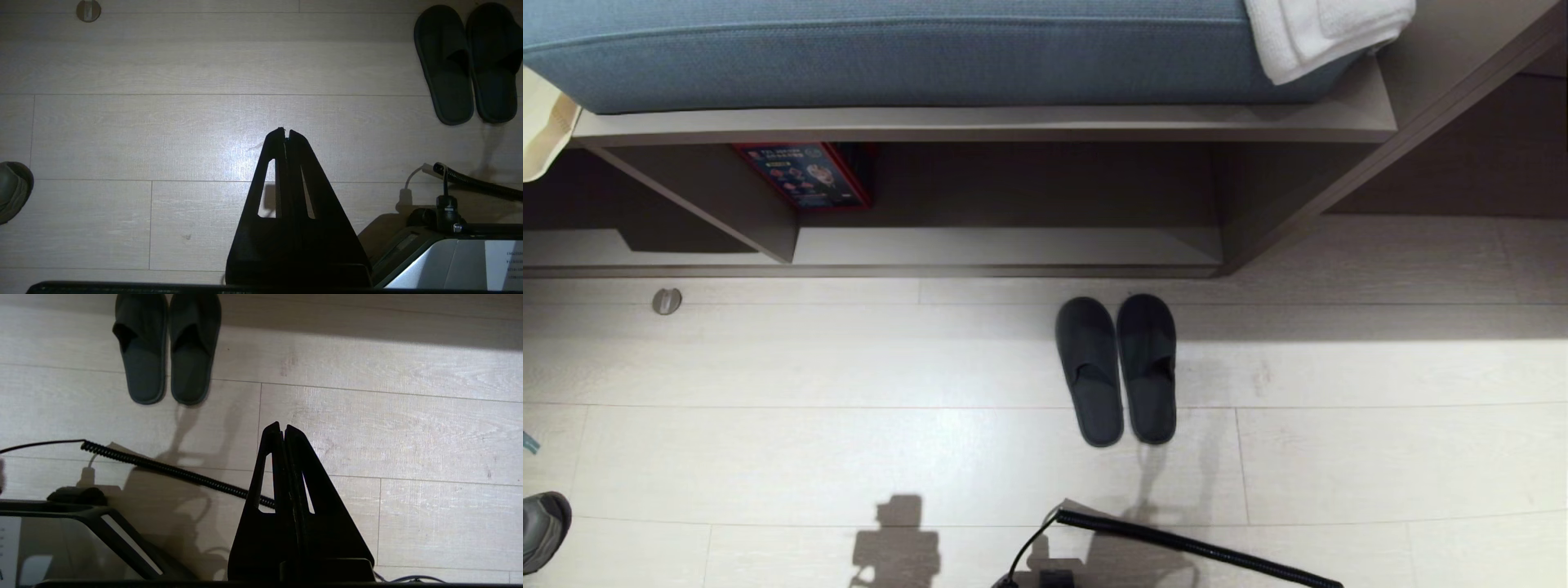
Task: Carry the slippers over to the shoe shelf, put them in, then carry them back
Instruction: Pick up the slippers on the floor
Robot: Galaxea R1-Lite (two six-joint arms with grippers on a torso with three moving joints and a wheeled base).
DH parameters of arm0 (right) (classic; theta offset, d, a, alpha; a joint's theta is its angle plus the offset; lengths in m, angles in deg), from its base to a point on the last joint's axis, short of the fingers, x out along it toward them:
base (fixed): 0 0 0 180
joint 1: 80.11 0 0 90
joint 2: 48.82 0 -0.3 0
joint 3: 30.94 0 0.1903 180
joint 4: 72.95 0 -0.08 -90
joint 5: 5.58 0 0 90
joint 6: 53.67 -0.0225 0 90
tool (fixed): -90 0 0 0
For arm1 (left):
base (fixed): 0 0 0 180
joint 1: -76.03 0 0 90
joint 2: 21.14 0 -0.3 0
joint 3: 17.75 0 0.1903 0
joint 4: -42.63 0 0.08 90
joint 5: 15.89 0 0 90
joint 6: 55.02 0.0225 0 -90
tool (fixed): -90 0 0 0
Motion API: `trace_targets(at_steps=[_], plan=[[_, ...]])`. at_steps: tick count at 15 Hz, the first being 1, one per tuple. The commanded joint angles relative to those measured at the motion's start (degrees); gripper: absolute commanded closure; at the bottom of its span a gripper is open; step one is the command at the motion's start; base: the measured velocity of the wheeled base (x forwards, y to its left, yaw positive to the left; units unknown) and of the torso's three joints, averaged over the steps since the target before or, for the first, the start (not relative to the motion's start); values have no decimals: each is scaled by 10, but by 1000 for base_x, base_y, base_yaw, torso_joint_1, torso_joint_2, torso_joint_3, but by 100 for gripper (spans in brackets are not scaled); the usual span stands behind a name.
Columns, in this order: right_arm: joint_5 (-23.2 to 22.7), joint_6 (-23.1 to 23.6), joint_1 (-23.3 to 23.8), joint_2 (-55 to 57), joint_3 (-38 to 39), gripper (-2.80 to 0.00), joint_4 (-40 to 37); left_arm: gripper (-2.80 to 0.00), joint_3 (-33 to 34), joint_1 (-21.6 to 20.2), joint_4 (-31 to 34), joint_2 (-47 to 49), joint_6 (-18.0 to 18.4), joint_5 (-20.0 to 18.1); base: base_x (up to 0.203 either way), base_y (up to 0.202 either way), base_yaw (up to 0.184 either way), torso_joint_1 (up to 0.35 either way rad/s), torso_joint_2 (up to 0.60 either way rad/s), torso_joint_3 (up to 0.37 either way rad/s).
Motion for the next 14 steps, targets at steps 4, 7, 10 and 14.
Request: trace_targets(at_steps=[4,7,10,14], plan=[[-23,-41,-1,110,-137,0,-81,0,5,0,0,0,0,0,0,0,0,0,0,0],[-95,-16,0,282,-223,0,-132,0,5,0,0,0,0,0,0,0,0,0,0,0],[-147,20,-1,472,-271,0,-103,0,5,0,0,0,0,0,0,0,0,0,0,0],[-175,54,-26,736,-311,0,4,0,4,0,0,0,1,0,0,0,0,0,0,0]])
